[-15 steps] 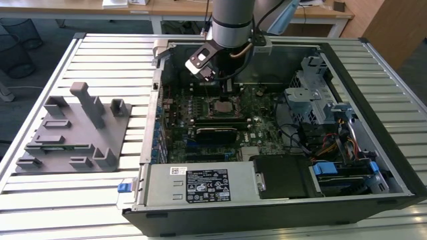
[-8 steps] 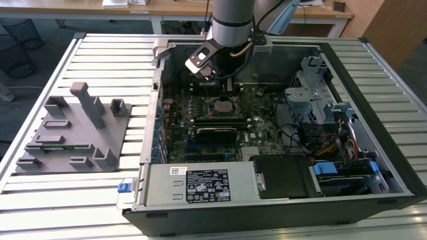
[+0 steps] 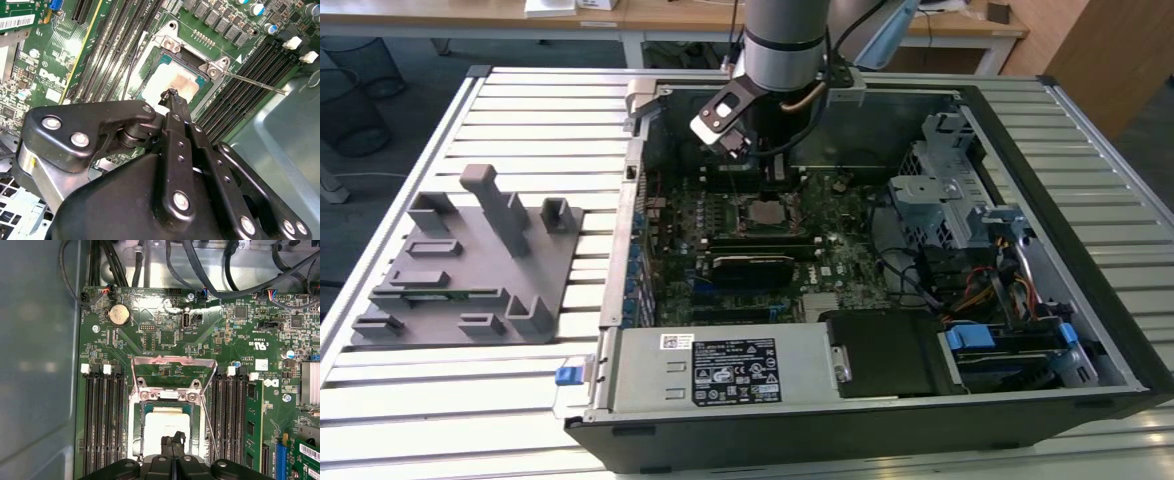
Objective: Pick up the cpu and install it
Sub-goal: 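Close the cpu cover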
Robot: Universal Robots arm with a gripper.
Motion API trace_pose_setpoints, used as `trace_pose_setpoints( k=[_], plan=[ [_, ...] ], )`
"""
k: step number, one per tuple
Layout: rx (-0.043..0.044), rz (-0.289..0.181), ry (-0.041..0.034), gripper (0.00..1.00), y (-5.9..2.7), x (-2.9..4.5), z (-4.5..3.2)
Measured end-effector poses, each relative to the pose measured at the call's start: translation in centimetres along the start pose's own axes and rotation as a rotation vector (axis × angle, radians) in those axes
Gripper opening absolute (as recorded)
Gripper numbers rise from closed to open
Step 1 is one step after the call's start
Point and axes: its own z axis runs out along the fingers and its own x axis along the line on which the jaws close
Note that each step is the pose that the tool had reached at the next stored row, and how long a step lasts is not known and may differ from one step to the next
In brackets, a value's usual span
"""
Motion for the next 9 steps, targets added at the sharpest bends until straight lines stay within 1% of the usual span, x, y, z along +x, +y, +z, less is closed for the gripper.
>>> trace_pose_setpoints(
  k=[9],
  plan=[
    [0.0, 0.0, -0.0001, 0.11, 0.01, 0.0, -0.48]
  ],
)
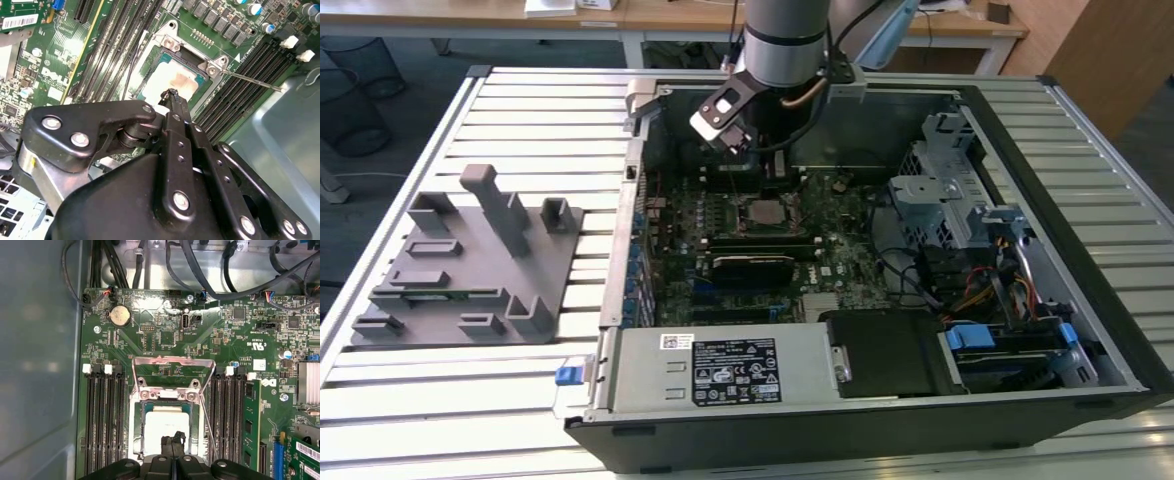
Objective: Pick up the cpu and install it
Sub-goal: 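Close the cpu cover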
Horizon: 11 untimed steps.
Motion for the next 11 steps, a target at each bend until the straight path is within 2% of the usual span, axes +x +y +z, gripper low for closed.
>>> trace_pose_setpoints(
  k=[11],
  plan=[
    [0.0, 0.0, 0.0001, 0.11, 0.01, 0.01, -0.55]
  ],
)
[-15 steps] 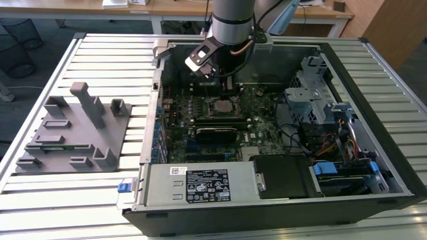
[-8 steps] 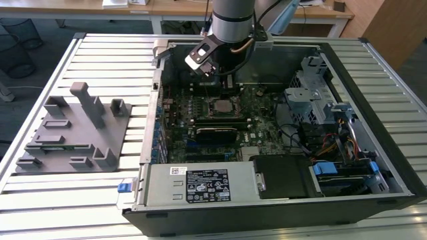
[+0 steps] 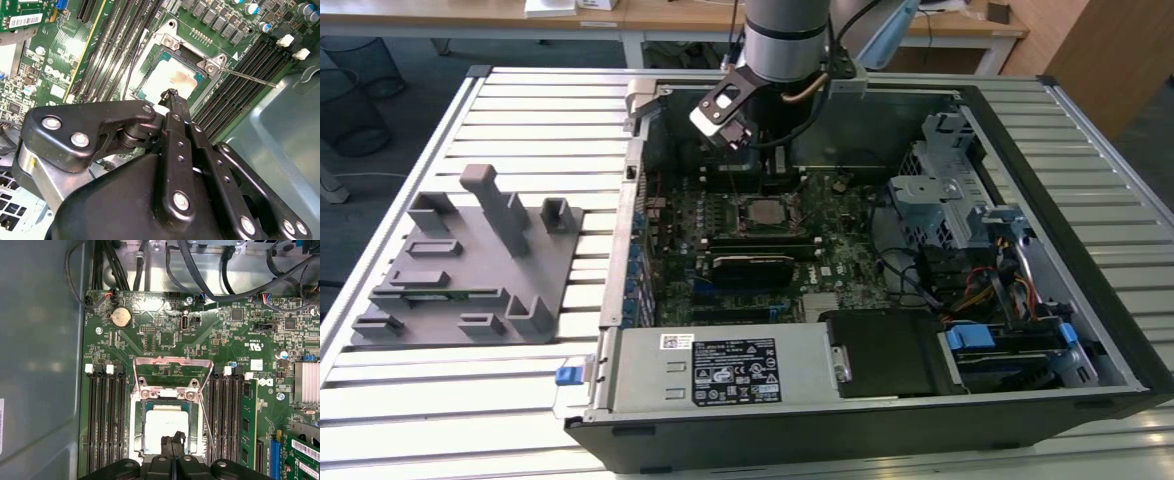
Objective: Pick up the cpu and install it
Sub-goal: 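Close the cpu cover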
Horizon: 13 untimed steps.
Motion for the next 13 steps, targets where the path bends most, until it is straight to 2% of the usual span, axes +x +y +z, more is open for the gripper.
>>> trace_pose_setpoints(
  k=[13],
  plan=[
    [0.0, 0.0, 0.0, 0.11, 0.01, -0.01, -0.49]
  ],
)
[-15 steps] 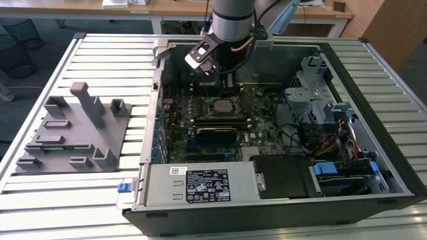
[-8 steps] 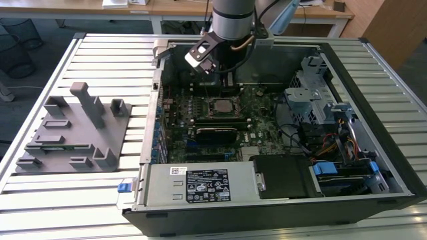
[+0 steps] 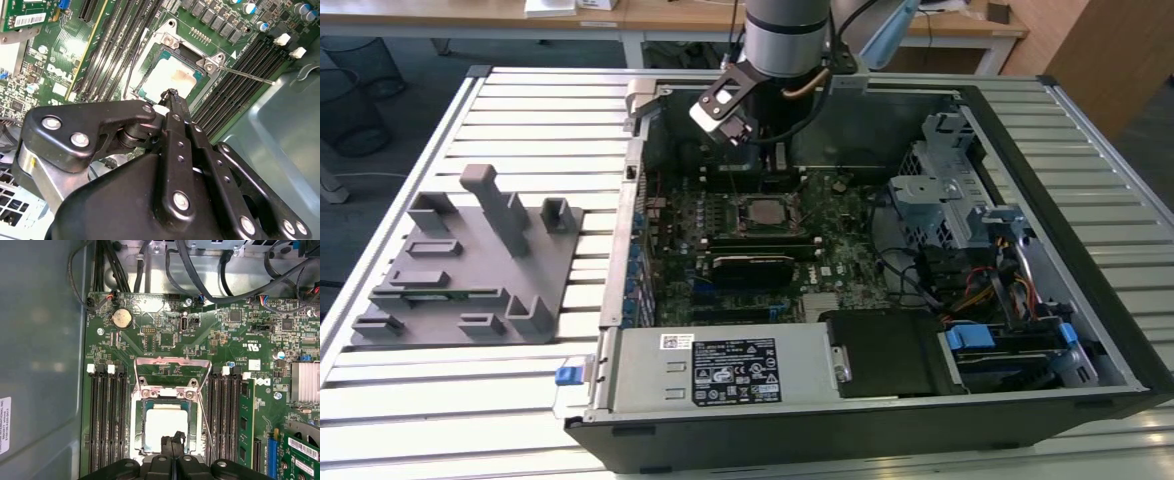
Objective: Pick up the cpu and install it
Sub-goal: 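Close the cpu cover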
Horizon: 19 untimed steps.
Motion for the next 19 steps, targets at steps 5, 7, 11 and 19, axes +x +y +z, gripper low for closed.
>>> trace_pose_setpoints(
  k=[5, 7, 11, 19],
  plan=[
    [0.0003, 0.0, -0.0005, 0.11, 0.0, -0.01, -0.12],
    [0.0, 0.0, -0.0002, 0.11, 0.01, 0.0, -0.36],
    [0.0, 0.0, -0.0001, 0.11, 0.02, 0.0, -1.04],
    [-0.0001, 0.0, -0.0001, 0.11, 0.04, 0.0, -2.12]
  ],
)
